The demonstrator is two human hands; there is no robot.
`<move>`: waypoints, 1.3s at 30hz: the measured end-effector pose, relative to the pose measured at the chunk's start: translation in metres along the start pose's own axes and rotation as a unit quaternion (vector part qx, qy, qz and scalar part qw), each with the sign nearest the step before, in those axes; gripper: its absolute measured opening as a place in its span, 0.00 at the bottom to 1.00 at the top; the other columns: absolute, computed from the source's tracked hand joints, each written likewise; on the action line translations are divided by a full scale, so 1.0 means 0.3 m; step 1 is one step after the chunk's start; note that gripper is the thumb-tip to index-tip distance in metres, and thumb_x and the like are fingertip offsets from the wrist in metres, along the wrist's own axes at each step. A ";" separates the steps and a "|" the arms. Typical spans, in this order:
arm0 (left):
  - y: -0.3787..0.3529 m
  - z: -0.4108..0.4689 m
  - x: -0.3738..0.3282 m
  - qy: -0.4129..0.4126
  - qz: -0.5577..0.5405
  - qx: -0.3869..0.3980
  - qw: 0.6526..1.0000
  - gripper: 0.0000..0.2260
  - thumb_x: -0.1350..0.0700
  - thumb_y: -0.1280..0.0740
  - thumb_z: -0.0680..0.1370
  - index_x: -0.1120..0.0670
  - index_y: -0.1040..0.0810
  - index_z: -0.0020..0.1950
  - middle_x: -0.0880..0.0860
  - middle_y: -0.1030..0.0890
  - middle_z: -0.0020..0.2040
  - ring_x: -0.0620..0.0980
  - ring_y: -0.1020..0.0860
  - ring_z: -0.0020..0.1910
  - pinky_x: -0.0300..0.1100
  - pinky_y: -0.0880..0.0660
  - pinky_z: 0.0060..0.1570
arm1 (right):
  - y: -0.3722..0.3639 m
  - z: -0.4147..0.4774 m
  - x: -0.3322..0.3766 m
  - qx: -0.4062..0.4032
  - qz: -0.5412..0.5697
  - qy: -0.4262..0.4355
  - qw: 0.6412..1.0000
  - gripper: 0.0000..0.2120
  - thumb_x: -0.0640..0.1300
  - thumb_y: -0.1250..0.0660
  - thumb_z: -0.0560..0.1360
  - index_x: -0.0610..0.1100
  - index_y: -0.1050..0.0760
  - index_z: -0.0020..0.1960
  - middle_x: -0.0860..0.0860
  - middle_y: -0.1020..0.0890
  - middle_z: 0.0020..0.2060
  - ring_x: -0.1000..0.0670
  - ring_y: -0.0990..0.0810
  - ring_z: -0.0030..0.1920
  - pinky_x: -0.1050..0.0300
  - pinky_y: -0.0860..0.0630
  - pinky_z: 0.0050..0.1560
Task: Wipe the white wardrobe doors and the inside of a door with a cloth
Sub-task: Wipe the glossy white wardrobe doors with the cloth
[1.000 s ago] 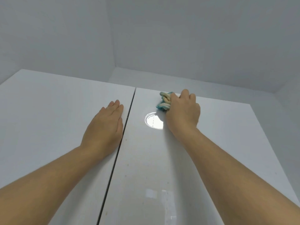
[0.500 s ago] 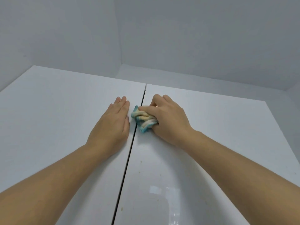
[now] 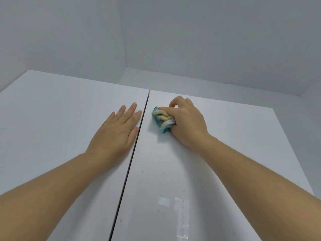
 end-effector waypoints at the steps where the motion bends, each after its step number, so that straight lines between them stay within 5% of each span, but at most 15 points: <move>1: -0.003 -0.001 -0.004 -0.006 0.011 0.007 1.000 0.33 0.40 0.65 0.75 0.45 0.49 0.80 0.40 0.55 0.79 0.45 0.54 0.79 0.42 0.57 0.76 | -0.001 0.010 -0.019 -0.001 -0.002 -0.016 1.000 0.19 0.41 0.35 0.74 0.58 0.22 0.61 0.51 0.27 0.55 0.46 0.31 0.55 0.55 0.35 0.45; 10: -0.007 -0.003 -0.001 0.007 0.014 0.024 1.000 0.24 0.45 0.59 0.82 0.42 0.49 0.79 0.40 0.52 0.79 0.44 0.56 0.79 0.40 0.60 0.75 | 0.077 -0.044 -0.229 -0.027 -0.025 -0.115 0.993 0.17 0.41 0.38 0.76 0.57 0.22 0.60 0.51 0.28 0.55 0.46 0.31 0.55 0.55 0.35 0.44; 22: -0.014 -0.006 0.005 0.020 0.009 0.029 0.999 0.28 0.45 0.60 0.78 0.42 0.48 0.79 0.40 0.52 0.79 0.43 0.55 0.79 0.43 0.58 0.77 | 0.270 -0.369 -0.666 -0.052 -0.078 -0.297 0.950 0.15 0.38 0.36 0.75 0.49 0.21 0.60 0.47 0.28 0.55 0.42 0.32 0.59 0.52 0.33 0.47; 39: -0.008 -0.011 -0.004 0.006 0.015 0.024 1.000 0.28 0.48 0.60 0.79 0.46 0.45 0.79 0.43 0.47 0.80 0.48 0.52 0.79 0.47 0.55 0.76 | 0.330 -0.651 -0.610 -0.090 -0.057 -0.390 0.915 0.17 0.32 0.37 0.74 0.43 0.20 0.60 0.40 0.29 0.53 0.37 0.31 0.56 0.49 0.31 0.56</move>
Point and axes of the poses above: each hand's wrist, its own z-axis towards the middle knuckle, its own y-axis out of the back of the hand, x = y × z, the point moved 9 cm from there along z, towards the middle knuckle
